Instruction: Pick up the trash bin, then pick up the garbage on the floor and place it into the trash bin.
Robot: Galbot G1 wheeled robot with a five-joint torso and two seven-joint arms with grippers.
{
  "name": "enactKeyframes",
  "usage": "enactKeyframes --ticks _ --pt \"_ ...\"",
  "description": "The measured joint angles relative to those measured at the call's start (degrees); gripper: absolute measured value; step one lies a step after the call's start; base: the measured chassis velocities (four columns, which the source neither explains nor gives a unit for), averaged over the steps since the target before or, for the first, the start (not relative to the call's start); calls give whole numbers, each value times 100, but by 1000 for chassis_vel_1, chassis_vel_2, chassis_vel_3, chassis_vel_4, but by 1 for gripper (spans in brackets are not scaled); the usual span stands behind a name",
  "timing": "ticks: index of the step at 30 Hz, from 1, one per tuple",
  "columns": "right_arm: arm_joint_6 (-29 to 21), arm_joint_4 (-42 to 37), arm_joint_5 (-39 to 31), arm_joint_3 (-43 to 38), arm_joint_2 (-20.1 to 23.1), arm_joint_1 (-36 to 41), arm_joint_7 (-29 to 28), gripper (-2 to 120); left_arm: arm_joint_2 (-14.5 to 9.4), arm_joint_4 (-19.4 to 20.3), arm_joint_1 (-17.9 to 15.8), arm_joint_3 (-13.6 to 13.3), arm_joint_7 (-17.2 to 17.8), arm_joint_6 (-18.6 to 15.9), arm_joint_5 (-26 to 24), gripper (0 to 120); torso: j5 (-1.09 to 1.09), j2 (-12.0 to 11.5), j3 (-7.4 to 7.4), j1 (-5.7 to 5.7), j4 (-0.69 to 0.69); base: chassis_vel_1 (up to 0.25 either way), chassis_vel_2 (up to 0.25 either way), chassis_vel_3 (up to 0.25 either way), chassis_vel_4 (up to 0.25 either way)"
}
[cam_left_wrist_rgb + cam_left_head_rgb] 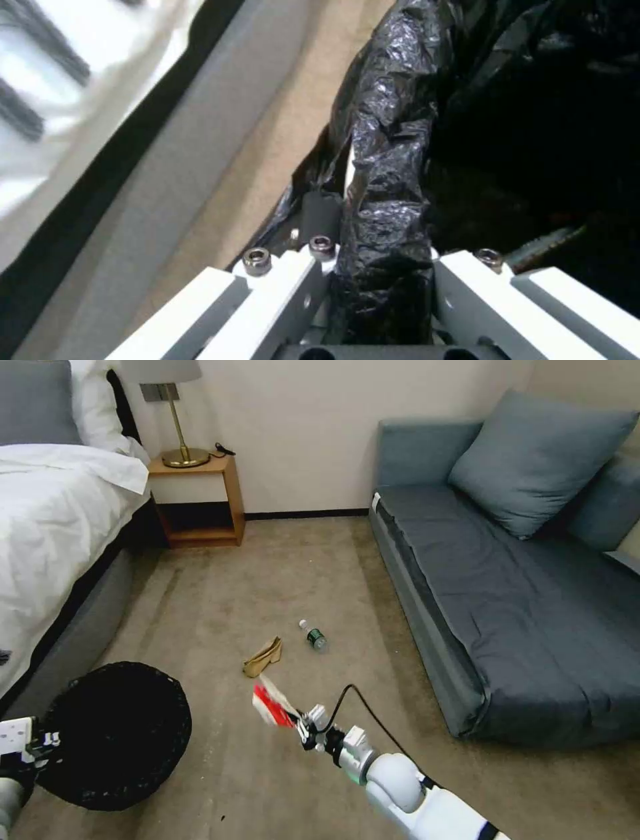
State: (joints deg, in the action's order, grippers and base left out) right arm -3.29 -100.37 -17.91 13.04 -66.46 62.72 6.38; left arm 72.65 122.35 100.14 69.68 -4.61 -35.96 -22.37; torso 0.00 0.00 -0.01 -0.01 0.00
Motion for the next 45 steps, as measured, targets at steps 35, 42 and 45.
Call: enactKeyframes --ticks 35,42,45 --pt "-474 910 -827 2415 -1858 -2011 -848 22 116 411 169 -117 14 -54 23 3 -1 0 1 0 0 0 0 0 0" --pt "-475 910 -744 2353 -1836 -1902 -849 46 122 444 175 -112 10 -59 17 3 -1 0 1 0 0 0 0 0 0" --pt "-475 895 -702 2304 -1830 -1857 -851 55 124 445 175 -113 9 -60 15 3 -1 0 1 0 0 0 0 0 0"
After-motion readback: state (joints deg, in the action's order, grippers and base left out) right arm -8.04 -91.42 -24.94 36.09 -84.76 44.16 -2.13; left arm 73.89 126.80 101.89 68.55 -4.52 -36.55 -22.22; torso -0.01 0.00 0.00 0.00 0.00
